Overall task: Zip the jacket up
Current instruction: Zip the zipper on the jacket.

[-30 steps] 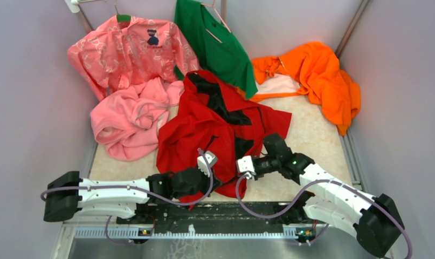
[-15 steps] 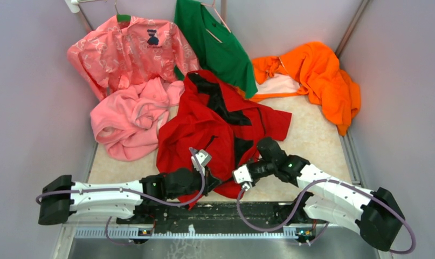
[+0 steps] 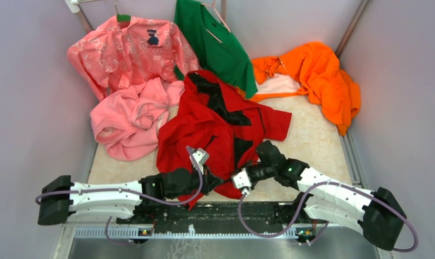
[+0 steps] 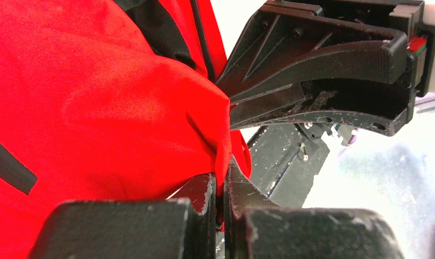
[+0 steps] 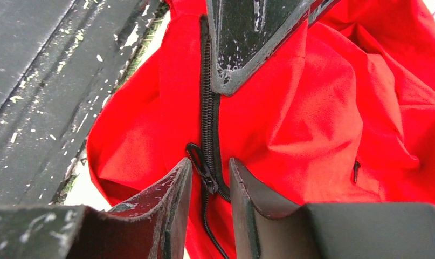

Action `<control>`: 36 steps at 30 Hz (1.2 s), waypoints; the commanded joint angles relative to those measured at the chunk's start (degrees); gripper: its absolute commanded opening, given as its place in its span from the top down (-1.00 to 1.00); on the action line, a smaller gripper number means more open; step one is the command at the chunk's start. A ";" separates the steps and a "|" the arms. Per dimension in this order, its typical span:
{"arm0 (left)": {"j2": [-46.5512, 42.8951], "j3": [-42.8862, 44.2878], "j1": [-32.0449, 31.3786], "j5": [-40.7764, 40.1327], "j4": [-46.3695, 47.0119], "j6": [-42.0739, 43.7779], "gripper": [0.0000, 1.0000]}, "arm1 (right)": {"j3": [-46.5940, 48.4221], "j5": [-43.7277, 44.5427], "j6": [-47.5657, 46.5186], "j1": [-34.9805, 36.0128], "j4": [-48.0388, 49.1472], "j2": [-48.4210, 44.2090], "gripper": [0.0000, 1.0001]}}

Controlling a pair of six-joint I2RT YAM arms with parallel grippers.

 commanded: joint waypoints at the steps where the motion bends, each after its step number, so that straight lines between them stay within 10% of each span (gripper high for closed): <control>1: -2.94 -1.22 0.56 -0.37 5.93 -3.80 1.00 | -1.20 2.57 -0.39 1.24 3.61 -1.94 0.35; 14: -1.76 -0.44 1.51 0.20 4.63 -3.39 1.00 | -4.31 5.99 -0.74 1.26 1.56 -12.98 0.79; 21: 2.25 4.07 1.51 1.82 0.96 2.82 1.00 | -6.39 13.76 2.99 1.26 -1.16 -18.11 0.66; 36: 17.24 30.49 0.90 -7.47 -22.99 21.46 1.00 | 7.61 -4.68 74.40 -24.47 3.16 -11.06 0.27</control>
